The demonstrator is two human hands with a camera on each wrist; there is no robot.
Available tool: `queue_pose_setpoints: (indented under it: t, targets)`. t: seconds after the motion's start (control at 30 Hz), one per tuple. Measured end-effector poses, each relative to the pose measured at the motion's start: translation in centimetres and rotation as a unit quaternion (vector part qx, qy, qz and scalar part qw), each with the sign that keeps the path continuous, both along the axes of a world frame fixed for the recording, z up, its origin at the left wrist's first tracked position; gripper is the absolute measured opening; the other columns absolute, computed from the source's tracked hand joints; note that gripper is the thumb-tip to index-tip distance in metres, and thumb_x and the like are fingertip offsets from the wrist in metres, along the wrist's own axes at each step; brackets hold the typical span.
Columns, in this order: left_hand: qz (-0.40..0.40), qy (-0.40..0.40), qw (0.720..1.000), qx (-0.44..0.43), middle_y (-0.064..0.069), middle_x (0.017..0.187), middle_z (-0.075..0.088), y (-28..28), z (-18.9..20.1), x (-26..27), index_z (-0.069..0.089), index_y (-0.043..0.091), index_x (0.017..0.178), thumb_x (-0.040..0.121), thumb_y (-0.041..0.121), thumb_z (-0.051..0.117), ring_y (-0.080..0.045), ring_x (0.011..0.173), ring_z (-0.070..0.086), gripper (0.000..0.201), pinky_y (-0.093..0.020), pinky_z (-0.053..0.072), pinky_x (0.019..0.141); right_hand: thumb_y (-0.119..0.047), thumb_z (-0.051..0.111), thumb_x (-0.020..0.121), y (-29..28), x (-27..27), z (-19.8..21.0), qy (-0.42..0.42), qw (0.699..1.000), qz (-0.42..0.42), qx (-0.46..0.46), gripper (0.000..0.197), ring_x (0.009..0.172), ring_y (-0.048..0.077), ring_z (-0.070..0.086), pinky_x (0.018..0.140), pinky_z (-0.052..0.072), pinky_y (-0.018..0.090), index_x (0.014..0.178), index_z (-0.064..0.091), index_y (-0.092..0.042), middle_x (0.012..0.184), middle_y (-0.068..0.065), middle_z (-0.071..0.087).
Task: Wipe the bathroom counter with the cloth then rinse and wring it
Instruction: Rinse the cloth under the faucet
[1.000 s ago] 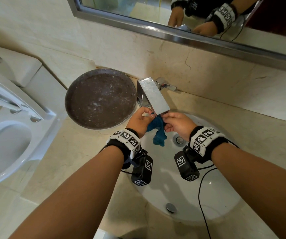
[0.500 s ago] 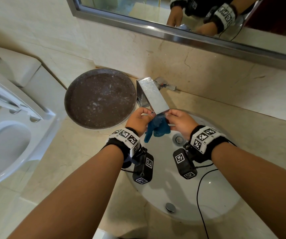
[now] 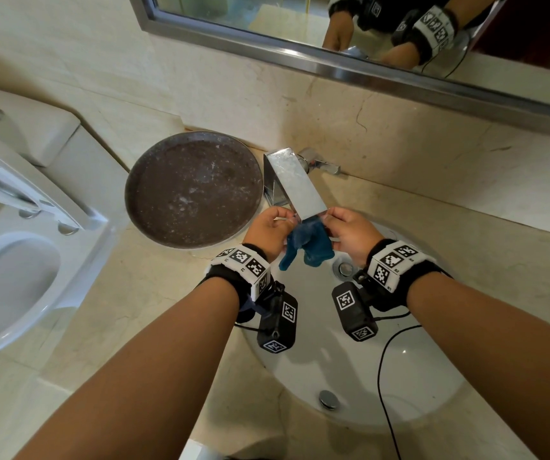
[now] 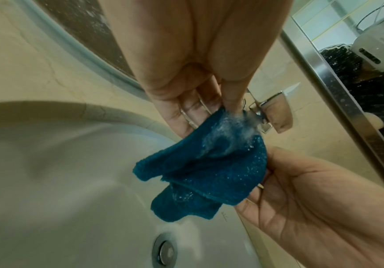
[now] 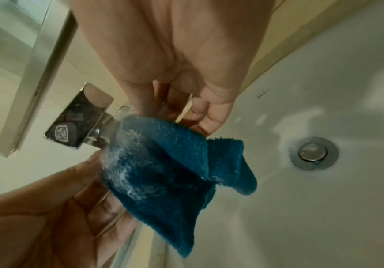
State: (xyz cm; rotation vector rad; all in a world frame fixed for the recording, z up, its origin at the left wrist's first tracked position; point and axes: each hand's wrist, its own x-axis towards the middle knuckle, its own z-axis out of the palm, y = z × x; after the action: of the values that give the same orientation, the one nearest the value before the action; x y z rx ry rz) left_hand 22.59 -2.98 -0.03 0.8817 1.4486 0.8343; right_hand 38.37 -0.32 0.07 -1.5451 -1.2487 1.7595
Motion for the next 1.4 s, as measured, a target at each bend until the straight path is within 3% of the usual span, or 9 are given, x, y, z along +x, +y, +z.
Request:
queue_pose_setpoints:
  t: [0.23,0.37,0.47,0.6,0.73,0.83,1.0,1.23,1.4]
  targets:
    - [-0.004,0.014,1.000,-0.005,-0.006,0.081,0.059,0.11,-0.06,-0.06,0.053,0.022,0.077,0.091,0.001,0.045,-0.027,0.080,0.057,0.026,-0.049,0.052,0.080,-0.016,0.042,0.098,-0.04,0.05,0.17,0.019,1.000,-0.011,-0.018,0.019,0.087,0.015,0.061,0.073,0.052,0.029,0.089,0.058,-0.020,0.092,0.003,0.063]
    - [0.001,-0.005,1.000,-0.002,-0.006,0.080,0.058,0.13,0.03,-0.04,0.052,0.019,0.078,0.094,0.003,0.045,-0.025,0.077,0.055,0.023,-0.045,0.052,0.078,-0.016,0.043,0.098,-0.07,-0.06,0.28,0.017,1.000,-0.013,-0.018,0.020,0.085,0.013,0.062,0.069,0.051,0.026,0.088,0.058,-0.021,0.092,0.001,0.064]
    - [0.012,-0.017,1.000,-0.003,-0.006,0.078,0.057,0.10,-0.17,-0.06,0.051,0.018,0.077,0.096,0.004,0.043,-0.025,0.076,0.054,0.024,-0.036,0.051,0.067,-0.015,0.042,0.098,-0.09,-0.13,0.33,0.014,1.000,-0.005,-0.019,0.020,0.087,0.014,0.062,0.069,0.051,0.025,0.089,0.058,-0.021,0.093,0.001,0.064]
    - [0.013,-0.021,1.000,-0.004,-0.007,0.079,0.057,0.07,-0.30,-0.07,0.052,0.018,0.078,0.097,0.006,0.043,-0.026,0.080,0.055,0.024,-0.039,0.052,0.071,-0.016,0.042,0.098,-0.13,-0.09,0.33,0.007,1.000,0.000,-0.014,0.019,0.090,0.015,0.062,0.073,0.052,0.027,0.090,0.059,-0.021,0.094,0.002,0.064]
    - [0.012,-0.012,1.000,0.004,-0.007,0.078,0.058,0.04,-0.20,-0.04,0.053,0.019,0.078,0.096,0.006,0.044,-0.028,0.080,0.053,0.024,-0.053,0.050,0.082,-0.016,0.043,0.098,0.06,0.00,0.03,0.006,1.000,0.005,-0.011,0.019,0.090,0.017,0.062,0.079,0.053,0.033,0.089,0.059,-0.020,0.092,0.003,0.064]
    - [0.010,-0.006,1.000,0.009,-0.005,0.078,0.058,0.16,-0.28,-0.01,0.054,0.020,0.077,0.096,0.006,0.045,-0.026,0.081,0.053,0.025,-0.054,0.049,0.086,-0.018,0.044,0.098,0.27,0.22,-0.21,-0.016,1.000,0.012,0.006,0.019,0.093,0.021,0.060,0.089,0.050,0.040,0.088,0.060,-0.023,0.092,0.003,0.064]
    - [0.002,0.013,1.000,0.011,-0.009,0.086,0.059,0.36,-0.50,0.09,0.053,0.021,0.077,0.094,0.004,0.044,-0.031,0.088,0.058,0.026,-0.056,0.049,0.090,-0.020,0.045,0.097,0.23,0.47,-0.24,-0.039,0.999,0.016,0.025,0.020,0.097,0.023,0.060,0.091,0.049,0.042,0.087,0.062,-0.026,0.093,0.002,0.065]
    - [-0.002,0.036,0.999,0.039,0.000,0.080,0.058,0.27,-0.42,-0.23,0.054,0.021,0.078,0.096,0.007,0.043,-0.016,0.076,0.055,0.025,-0.033,0.051,0.076,-0.017,0.045,0.097,0.17,0.28,-0.08,-0.048,0.997,0.021,0.049,0.021,0.085,0.018,0.060,0.079,0.050,0.031,0.084,0.061,-0.024,0.086,-0.001,0.064]
    - [-0.005,0.047,0.998,0.052,0.002,0.079,0.057,0.32,-0.54,-0.33,0.053,0.022,0.079,0.097,0.007,0.042,-0.011,0.070,0.052,0.025,-0.023,0.045,0.063,-0.016,0.044,0.097,0.31,0.24,-0.18,-0.059,0.996,0.025,0.054,0.024,0.094,0.023,0.060,0.091,0.048,0.040,0.081,0.061,-0.025,0.086,0.000,0.064]
